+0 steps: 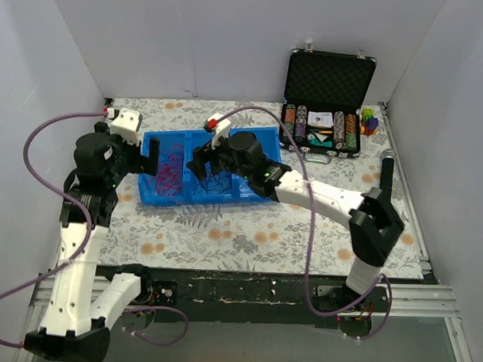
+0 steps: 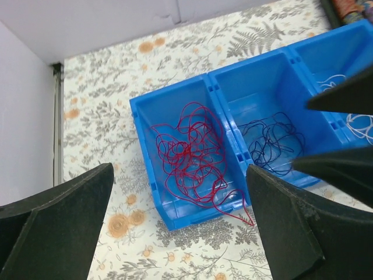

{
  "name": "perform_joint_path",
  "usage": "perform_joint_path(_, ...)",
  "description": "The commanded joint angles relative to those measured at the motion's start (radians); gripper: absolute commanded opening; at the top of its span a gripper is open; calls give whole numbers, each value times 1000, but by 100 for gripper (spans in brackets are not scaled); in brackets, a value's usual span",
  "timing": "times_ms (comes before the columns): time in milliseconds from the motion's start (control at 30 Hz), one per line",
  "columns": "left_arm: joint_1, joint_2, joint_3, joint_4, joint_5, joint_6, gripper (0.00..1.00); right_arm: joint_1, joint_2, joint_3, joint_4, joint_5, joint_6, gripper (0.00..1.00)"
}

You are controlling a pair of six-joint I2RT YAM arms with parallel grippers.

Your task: Untangle the cables

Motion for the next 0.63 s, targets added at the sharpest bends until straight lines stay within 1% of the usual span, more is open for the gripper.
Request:
perform_joint_path(0, 0, 119, 113, -68, -152, -130, 98, -1, -194, -75, -126, 199, 31, 88)
perform_joint_path(100, 17, 203, 172, -85, -199, -186, 98, -7, -289, -140, -269, 366, 71, 89)
perform_joint_path(167, 35, 243, 176, -79, -208, -223, 98, -22, -352, -201, -361, 429, 97, 89)
perform_joint_path(267, 55, 288, 158, -56, -210, -292, 98, -47, -473, -321, -438, 466, 105, 91)
perform_joint_path(400, 65, 329, 108, -19, -201, -344, 98, -73, -647, -482, -465, 487, 117, 91)
perform_joint_path(500, 66, 364, 77, 14, -226, -364, 98, -87, -750, -539, -507, 495, 115, 92)
perform_joint_path(600, 66, 383, 46, 54, -225, -377, 98, -90, -839, -563, -554, 536, 114, 92)
